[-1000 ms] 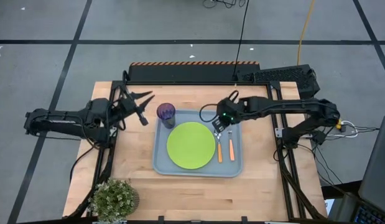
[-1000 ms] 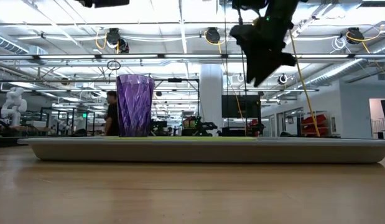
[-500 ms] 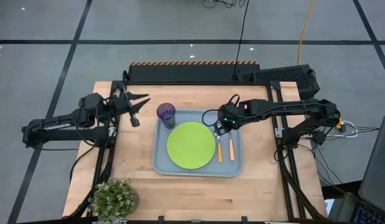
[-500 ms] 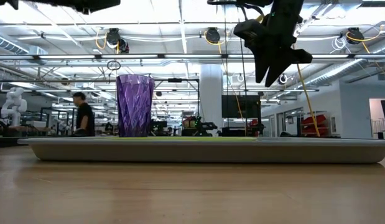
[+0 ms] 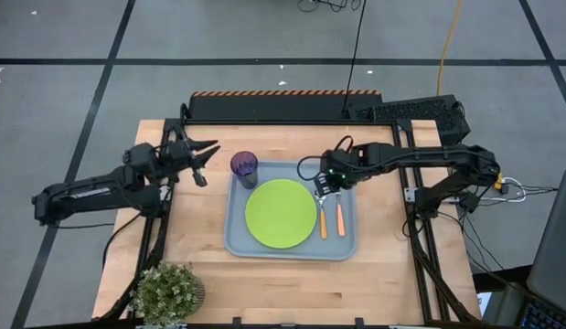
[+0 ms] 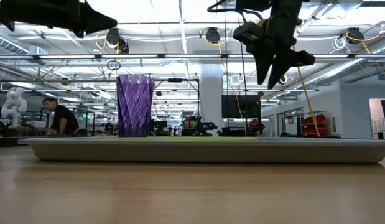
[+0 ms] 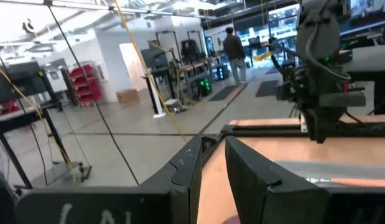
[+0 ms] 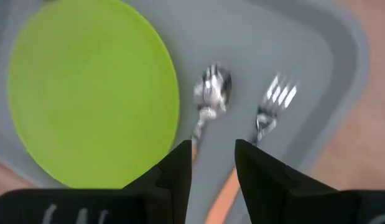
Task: Pick and place plate/cup/fork/spoon on tray
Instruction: Put the orange fork on the gray serving tray to the right side of the orange spoon
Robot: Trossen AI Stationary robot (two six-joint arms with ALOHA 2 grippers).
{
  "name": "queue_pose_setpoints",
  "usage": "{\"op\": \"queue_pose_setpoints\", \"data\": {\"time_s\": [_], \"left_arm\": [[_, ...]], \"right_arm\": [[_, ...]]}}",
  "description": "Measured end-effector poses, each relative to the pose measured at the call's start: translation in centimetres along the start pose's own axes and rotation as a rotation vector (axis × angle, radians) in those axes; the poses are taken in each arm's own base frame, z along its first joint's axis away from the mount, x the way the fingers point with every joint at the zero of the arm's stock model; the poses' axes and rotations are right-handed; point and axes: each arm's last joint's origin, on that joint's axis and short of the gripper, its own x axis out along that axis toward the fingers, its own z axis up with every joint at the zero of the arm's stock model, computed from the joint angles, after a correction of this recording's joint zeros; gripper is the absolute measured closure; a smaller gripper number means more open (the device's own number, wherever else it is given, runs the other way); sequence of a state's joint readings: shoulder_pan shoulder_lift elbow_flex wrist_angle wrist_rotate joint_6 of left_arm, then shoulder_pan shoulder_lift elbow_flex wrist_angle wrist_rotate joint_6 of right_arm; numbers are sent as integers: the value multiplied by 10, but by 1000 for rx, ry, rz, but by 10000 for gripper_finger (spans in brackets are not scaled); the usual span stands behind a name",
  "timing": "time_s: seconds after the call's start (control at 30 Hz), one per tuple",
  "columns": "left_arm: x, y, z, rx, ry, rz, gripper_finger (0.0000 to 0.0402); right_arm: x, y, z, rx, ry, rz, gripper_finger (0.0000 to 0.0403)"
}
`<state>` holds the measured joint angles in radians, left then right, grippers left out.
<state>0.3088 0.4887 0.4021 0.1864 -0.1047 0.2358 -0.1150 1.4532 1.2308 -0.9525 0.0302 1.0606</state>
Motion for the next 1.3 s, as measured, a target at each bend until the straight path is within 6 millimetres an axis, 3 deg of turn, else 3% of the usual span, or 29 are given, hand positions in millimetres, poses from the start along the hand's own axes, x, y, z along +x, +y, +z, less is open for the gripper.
{"op": "queue_pose_setpoints", "data": {"time_s": [0.17, 0.33, 0.6, 0.83, 1.3], "left_arm": [[4, -3, -10, 20, -50, 13, 325], [2, 1, 6, 107, -199, 62, 325], [4, 5, 8, 180, -219, 102, 325], [14, 13, -1, 213, -156, 156, 325], [29, 22, -9, 148, -143, 212, 325]], "right_arm": [[2, 5, -13, -12, 56, -11, 287], [8, 13, -27, -25, 56, -38, 287], [46, 35, -56, -23, 161, -90, 287], [77, 36, -59, 80, 256, -197, 287], [80, 40, -73, 173, 203, -236, 287]]}}
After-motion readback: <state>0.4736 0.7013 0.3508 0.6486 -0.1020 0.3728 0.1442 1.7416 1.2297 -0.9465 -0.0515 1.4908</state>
